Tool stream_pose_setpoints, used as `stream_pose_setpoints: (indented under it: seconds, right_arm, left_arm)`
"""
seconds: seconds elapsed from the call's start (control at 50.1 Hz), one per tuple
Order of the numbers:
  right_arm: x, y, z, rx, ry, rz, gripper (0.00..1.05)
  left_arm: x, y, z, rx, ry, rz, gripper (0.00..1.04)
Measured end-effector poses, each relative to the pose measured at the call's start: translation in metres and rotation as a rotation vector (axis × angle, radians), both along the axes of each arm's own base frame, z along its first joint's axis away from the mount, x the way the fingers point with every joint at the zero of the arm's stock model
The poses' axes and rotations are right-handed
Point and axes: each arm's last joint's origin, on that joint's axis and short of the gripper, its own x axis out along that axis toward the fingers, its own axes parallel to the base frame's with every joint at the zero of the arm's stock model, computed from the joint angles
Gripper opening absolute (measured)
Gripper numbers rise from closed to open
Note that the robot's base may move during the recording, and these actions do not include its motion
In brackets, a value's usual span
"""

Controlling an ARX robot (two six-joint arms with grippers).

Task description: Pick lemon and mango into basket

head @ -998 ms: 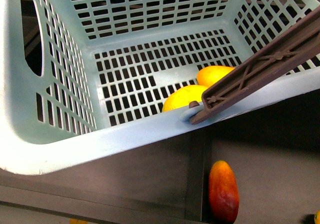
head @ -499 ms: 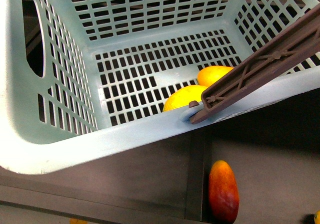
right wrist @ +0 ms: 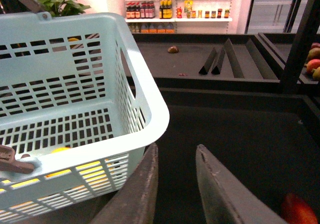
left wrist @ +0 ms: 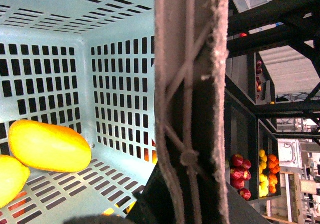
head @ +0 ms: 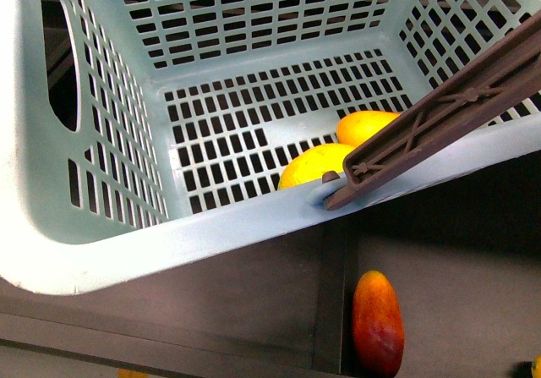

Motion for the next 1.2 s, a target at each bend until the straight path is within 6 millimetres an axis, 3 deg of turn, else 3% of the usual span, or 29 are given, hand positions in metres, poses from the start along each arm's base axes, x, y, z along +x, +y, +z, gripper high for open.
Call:
stream_pose_setpoints:
  seconds: [0.22,0.359,0.419,0.519,0.639,0.818,0.918,1.197]
  right_arm:
    - [0.000,0.000,0.000,0.000,0.000,0.000,0.58]
    - [0.000,0.000,0.000,0.000,0.000,0.000,0.89]
    - [0.000,0.000,0.000,0.000,0.000,0.000,0.97]
    - [0.000,0.000,0.000,0.000,0.000,0.000,0.96]
    - [0.000,0.000,0.000,0.000,0.000,0.001,0.96]
    - [0.000,0.000,0.000,0.000,0.000,0.000,0.96]
    - [0.000,0.000,0.000,0.000,0.000,0.001,0.96]
    - [0.000,0.000,0.000,0.000,0.000,0.000,0.96]
  left_arm:
    - [0.000,0.000,0.000,0.000,0.000,-0.001,0.05]
    - [0.000,0.000,0.000,0.001,-0.001,0.000,0.05]
    - [0.000,0.000,0.000,0.000,0.000,0.000,0.05]
    - [0.000,-0.001,0.000,-0.003,-0.022,0.036,0.05]
    - [0.003,0.001,-0.007,-0.091,-0.169,0.352,0.05]
    - [0.024,0.028,-0.004,-0.124,-0.197,0.478,0.05]
    - [0.047,0.048,-0.016,-0.147,-0.164,0.536,0.05]
    - [0.130,0.098,-0.078,-0.145,0.004,0.781,0.05]
